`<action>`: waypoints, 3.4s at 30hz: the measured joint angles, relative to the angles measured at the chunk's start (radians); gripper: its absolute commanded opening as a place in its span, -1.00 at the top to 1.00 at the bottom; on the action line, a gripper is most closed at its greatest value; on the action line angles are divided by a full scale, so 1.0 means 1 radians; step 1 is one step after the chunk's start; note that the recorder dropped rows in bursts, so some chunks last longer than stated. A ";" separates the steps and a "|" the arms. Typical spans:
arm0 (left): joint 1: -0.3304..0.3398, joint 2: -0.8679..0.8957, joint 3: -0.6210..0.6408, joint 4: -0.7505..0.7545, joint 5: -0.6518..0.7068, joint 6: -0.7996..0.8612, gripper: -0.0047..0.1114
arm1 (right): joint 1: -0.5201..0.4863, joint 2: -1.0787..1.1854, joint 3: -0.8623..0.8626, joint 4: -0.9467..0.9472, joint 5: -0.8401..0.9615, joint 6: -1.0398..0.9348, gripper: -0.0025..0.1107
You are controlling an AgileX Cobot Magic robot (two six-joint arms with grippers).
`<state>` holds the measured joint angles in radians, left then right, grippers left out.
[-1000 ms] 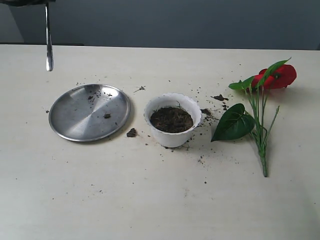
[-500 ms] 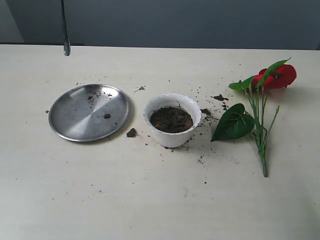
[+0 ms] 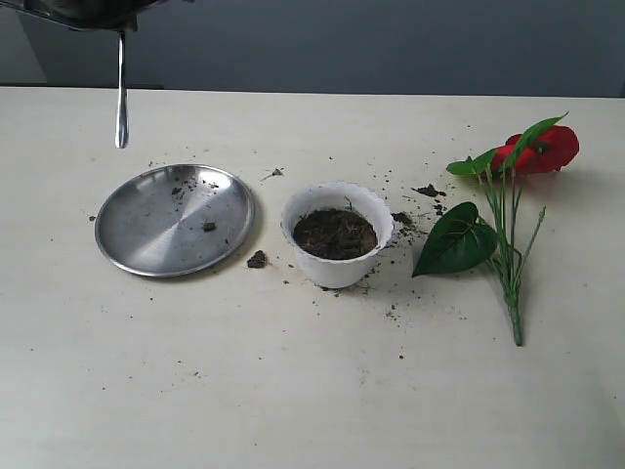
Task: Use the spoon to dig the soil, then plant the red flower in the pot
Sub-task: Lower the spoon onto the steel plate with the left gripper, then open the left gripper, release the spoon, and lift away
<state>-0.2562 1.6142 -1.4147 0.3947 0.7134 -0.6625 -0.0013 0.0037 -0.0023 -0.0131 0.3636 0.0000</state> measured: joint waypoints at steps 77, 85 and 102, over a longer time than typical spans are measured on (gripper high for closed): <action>0.068 0.635 -0.206 -0.294 0.189 0.219 0.87 | 0.000 0.000 0.000 0.000 0.000 0.000 0.96; 0.073 0.636 -0.209 -0.284 0.210 0.228 0.07 | 0.000 0.000 0.000 0.000 0.000 0.000 0.96; 0.077 0.630 -0.212 -0.331 0.230 0.252 -0.20 | 0.000 0.000 0.000 0.000 0.000 0.000 0.96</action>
<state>-0.1787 2.2447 -1.6267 0.0640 0.9437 -0.4104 -0.0013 0.0037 -0.0023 -0.0131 0.3636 0.0000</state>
